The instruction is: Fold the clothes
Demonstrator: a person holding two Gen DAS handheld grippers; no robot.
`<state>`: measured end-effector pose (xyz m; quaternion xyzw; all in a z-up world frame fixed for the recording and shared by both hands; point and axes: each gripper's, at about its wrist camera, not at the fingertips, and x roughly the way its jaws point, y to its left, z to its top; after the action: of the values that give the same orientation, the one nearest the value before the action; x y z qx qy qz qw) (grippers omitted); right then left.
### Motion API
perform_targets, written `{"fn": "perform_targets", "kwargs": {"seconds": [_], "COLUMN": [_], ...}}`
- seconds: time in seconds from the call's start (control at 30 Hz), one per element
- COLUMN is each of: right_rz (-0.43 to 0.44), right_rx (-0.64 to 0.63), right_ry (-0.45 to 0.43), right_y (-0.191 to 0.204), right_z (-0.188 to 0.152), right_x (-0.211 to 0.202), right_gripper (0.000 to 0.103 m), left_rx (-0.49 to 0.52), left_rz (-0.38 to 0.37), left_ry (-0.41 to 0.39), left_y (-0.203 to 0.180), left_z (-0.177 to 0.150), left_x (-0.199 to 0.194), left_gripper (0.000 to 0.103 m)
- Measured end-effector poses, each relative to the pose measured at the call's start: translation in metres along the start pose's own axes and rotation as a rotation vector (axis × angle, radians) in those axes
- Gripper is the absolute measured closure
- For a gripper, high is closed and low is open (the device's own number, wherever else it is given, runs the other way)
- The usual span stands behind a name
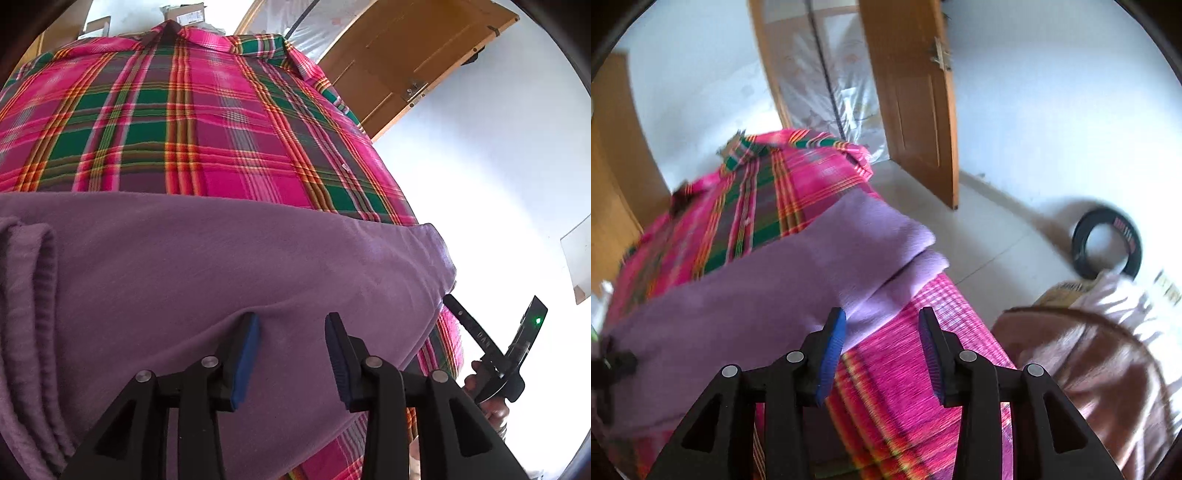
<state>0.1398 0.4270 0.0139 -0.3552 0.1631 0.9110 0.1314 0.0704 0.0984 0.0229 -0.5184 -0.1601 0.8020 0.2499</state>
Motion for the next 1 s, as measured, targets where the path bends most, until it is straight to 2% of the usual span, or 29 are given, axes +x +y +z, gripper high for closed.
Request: {"fn": "perform_targets", "kwargs": {"seconds": [0.1,0.2,0.27,0.37,0.6,0.77,0.87,1.0], "right_rz": [0.005,0.007,0.037,0.071,0.036,-0.042,-0.043,-0.033], "right_rx": [0.066,0.076,0.103,0.157,0.198,0.187,0.178,0.181], "right_ry": [-0.004,-0.001,0.003,0.007,0.001,0.005,0.0,-0.009], "right_y": [-0.013,-0.015,-0.018,-0.021,-0.021,-0.019,-0.02,-0.02], "right_z": [0.006,0.011,0.016,0.024,0.033,0.034,0.032,0.028], "right_x": [0.002,0.005,0.01,0.016,0.029,0.033,0.03,0.024], "right_gripper": [0.059,0.059,0.052,0.048,0.049,0.067,0.074,0.074], "left_rx": [0.011,0.02,0.024,0.03,0.029,0.034,0.026,0.011], "left_rz": [0.004,0.002,0.002,0.011,0.013,0.03,0.031,0.023], "left_ry": [0.007,0.015,0.016,0.015,0.01,0.008,0.009,0.016], "left_y": [-0.005,-0.01,-0.012,-0.015,-0.016,-0.018,-0.019,-0.019], "left_z": [0.0,0.001,0.002,0.002,0.002,0.002,0.002,0.002], "left_x": [0.003,0.006,0.008,0.009,0.01,0.01,0.011,0.011], "left_gripper": [0.065,0.064,0.062,0.061,0.061,0.06,0.06,0.06]}}
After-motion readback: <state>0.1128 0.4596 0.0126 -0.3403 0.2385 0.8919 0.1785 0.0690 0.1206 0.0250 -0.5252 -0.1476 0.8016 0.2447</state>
